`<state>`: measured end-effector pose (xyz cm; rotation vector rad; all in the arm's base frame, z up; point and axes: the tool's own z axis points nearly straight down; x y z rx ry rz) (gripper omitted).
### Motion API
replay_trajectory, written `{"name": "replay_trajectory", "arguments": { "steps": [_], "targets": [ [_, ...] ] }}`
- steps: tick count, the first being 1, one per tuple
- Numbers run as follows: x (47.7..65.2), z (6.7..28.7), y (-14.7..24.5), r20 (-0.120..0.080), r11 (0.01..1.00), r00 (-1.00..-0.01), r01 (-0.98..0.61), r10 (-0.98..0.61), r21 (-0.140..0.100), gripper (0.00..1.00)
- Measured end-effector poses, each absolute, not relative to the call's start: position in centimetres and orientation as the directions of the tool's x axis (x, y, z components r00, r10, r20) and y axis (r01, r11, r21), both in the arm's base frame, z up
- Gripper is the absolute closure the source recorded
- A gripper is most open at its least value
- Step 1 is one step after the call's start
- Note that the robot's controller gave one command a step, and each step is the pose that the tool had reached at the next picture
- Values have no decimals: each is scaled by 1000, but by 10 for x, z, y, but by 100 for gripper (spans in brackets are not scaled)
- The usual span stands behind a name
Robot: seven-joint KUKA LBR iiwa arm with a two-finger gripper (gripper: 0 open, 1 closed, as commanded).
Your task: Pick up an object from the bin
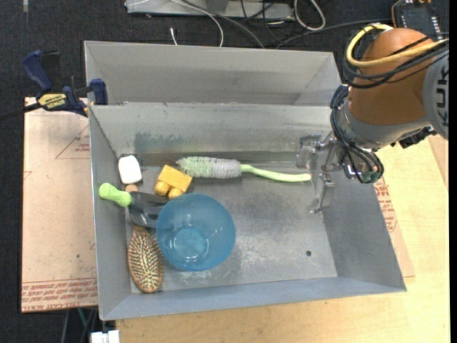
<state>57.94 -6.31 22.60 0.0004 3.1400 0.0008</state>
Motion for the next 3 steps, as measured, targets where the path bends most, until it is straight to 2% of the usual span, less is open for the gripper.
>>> {"name": "replay_trajectory", "arguments": {
  "steps": [1, 2, 3],
  "targets": [
    [651, 76, -28, -9, 998, -998, 63, 63, 3, 0],
    [653, 161, -33, -16, 970, -970, 244, 244, 3, 0],
    [646, 76, -27, 7, 994, -994, 106, 106, 4, 0]
  ]
}}
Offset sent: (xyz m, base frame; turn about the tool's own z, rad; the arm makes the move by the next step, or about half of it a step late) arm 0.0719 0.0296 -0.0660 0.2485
